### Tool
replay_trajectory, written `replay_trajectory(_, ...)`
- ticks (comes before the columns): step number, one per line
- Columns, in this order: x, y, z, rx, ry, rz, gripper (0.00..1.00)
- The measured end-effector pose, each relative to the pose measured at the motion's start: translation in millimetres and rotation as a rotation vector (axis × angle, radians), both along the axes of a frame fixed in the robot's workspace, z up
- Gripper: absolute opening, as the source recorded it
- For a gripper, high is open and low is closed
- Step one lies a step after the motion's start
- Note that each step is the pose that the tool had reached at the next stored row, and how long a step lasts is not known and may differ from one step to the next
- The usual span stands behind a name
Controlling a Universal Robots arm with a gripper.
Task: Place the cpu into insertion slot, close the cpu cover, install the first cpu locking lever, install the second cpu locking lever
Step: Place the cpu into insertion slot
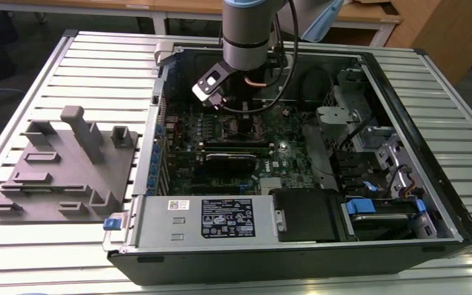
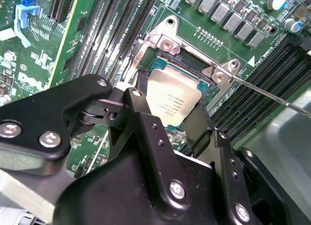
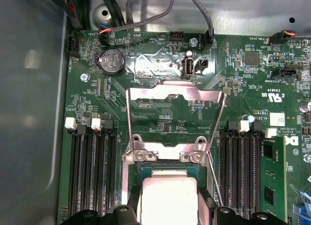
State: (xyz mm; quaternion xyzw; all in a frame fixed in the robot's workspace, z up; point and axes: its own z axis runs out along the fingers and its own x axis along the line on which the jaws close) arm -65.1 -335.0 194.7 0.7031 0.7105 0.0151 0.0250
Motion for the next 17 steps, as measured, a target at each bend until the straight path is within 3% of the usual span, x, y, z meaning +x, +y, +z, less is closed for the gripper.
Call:
replay_trajectory(4,0.0,0.0,-0.8,0.0001,0.0002,-0.024,0.54)
replay_trajectory(17,0.1,1.5,-1.3,0.0003,0.0000,-0.026,0.54)
